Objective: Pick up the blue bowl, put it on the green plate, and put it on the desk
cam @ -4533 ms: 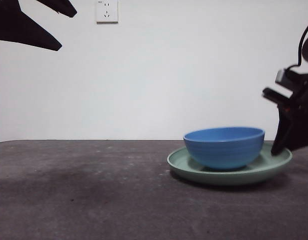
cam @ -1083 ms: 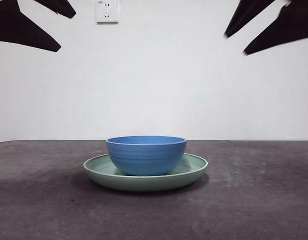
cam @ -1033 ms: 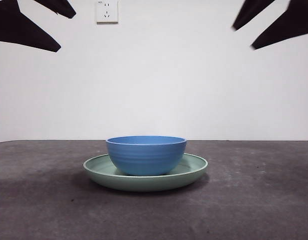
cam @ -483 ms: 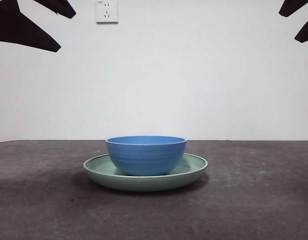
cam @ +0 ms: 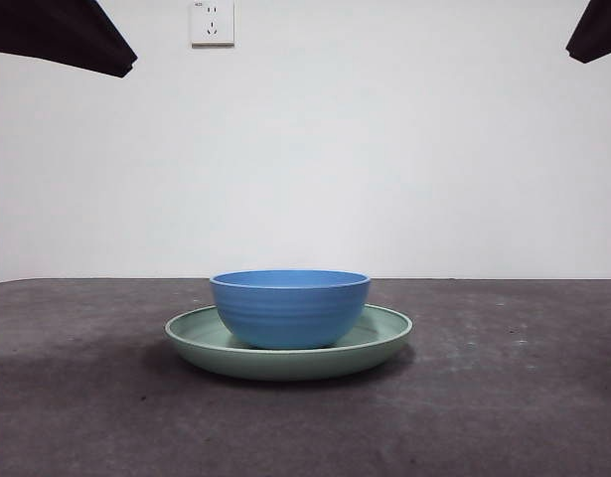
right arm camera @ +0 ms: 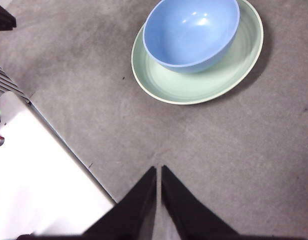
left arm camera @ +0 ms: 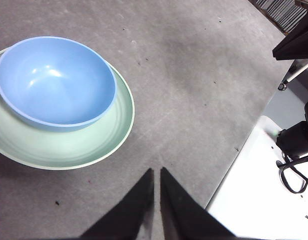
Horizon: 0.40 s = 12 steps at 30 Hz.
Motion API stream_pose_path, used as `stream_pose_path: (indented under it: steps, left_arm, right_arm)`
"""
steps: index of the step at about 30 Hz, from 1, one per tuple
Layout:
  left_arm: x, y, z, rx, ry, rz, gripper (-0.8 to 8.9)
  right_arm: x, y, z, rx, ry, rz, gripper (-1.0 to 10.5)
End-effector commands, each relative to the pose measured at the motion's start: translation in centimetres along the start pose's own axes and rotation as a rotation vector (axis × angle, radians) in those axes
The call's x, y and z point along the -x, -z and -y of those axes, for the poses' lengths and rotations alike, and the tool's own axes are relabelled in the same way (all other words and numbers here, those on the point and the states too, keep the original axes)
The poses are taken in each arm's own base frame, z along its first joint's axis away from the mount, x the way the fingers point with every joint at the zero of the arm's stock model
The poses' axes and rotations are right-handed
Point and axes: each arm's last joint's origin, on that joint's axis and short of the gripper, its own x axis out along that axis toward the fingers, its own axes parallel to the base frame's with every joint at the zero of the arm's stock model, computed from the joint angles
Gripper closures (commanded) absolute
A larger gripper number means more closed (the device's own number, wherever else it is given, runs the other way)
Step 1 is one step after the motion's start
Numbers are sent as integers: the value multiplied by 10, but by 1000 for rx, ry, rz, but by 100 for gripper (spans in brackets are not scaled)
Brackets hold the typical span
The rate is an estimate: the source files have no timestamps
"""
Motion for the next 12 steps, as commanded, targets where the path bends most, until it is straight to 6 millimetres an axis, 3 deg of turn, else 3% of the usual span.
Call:
stream_pose_path:
  steps: [1,12]
  left_arm:
    - [-1,-2,1,-13,9,6,795]
    - [0,-3,1,-16,9,11,795]
  right_arm:
    - [2,-5,-2,29,-7,16,937]
    - [2,-5,-2,31,-7,21,937]
